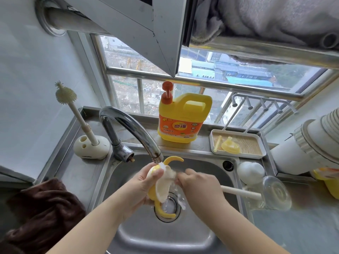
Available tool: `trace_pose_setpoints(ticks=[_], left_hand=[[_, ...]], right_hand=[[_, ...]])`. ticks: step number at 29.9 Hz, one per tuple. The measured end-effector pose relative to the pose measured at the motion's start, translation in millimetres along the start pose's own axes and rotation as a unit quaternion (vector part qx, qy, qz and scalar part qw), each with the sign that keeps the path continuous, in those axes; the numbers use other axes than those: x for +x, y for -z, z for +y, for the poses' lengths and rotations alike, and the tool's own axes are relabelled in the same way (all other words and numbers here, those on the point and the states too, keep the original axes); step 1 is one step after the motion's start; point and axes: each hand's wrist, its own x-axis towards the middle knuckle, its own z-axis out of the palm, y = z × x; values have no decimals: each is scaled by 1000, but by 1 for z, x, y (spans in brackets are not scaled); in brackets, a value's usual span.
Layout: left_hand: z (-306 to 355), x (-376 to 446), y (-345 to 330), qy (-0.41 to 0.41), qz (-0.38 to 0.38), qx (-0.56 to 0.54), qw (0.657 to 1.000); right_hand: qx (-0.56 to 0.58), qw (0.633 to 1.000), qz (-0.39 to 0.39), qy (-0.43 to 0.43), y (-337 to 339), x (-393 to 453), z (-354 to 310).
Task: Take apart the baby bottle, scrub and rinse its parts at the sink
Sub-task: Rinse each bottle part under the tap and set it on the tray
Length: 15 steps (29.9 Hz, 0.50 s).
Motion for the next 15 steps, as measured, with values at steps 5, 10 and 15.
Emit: trace_pose_setpoints(ticks=[5,10,15], left_hand=[[-4,0,7,-51,44,9,998],[-2,3,6,-53,51,29,997],[-5,3,-1,-40,31,16,999]], right_hand=[[355,908,-211,-66,-4,-4,-6],[197,976,-88,-30,0,1,2],[6,1000,19,-18,1,3,4]])
